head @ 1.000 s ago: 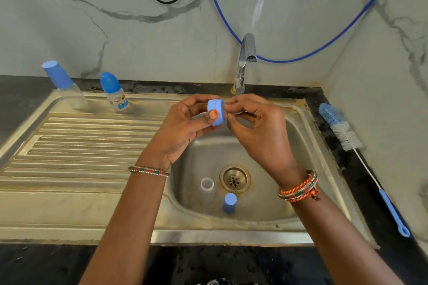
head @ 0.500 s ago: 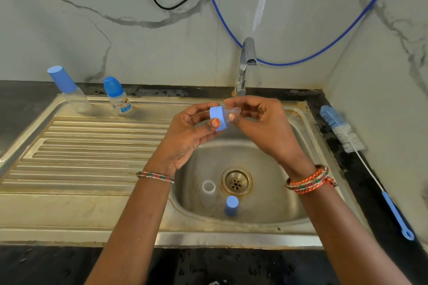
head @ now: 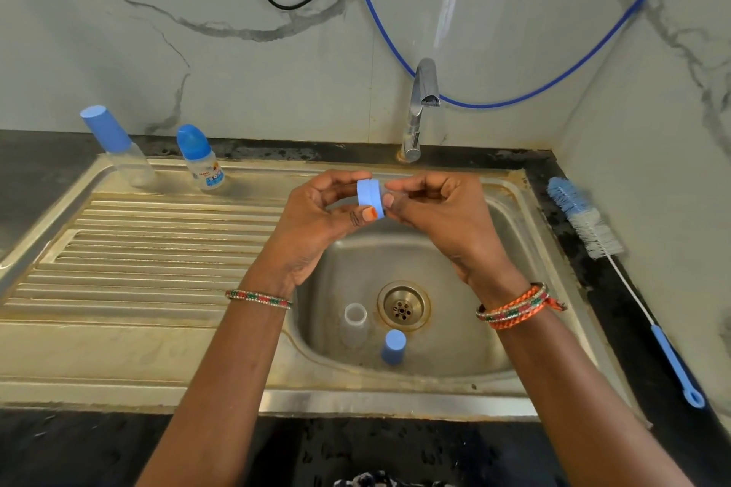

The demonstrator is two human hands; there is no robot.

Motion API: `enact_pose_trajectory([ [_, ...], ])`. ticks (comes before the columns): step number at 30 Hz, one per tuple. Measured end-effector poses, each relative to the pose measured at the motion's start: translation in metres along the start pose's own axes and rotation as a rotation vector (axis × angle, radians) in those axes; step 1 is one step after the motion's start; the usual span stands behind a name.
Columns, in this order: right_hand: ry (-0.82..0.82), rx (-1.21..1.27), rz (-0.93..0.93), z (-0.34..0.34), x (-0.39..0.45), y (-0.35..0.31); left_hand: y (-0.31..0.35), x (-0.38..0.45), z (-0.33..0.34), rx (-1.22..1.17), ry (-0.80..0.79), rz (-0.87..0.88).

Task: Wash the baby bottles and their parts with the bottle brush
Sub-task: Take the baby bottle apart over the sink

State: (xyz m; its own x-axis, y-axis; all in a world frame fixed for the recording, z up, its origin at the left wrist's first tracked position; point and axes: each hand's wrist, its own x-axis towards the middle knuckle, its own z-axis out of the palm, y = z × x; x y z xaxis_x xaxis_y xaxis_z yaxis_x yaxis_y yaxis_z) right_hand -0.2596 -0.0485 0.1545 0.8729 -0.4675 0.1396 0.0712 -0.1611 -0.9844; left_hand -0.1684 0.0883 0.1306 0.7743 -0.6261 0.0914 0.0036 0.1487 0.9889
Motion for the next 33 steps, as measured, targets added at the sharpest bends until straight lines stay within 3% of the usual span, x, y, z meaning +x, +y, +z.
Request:
enact_pose_trajectory([
  [6,-0.011,-0.095,-0.077,-0.001,-0.002,0.001,-0.004,0.000,0.004,-0.019,-0.003,0.006],
  [11,-0.053,-0.060,-0.014,-0.007,0.000,0.003,-0.003,0.001,0.005,0.020,-0.006,0.036],
  [17,0.077,-0.009,-0.023,-0.009,-0.001,0.006,-0.004,0.001,0.012,0.056,0.018,0.076],
  [26,0.098,0.045,0.016,-0.004,-0.009,0.015,-0.005,-0.001,0.015,0.052,0.022,0.082],
  [29,0.090,0.071,0.028,-0.004,-0.010,0.016,-0.007,-0.002,0.013,-0.035,-0.011,0.027],
  [33,0.087,-0.049,0.004,-0.002,-0.006,0.019,-0.013,-0.002,0.008,-0.327,-0.027,-0.113],
])
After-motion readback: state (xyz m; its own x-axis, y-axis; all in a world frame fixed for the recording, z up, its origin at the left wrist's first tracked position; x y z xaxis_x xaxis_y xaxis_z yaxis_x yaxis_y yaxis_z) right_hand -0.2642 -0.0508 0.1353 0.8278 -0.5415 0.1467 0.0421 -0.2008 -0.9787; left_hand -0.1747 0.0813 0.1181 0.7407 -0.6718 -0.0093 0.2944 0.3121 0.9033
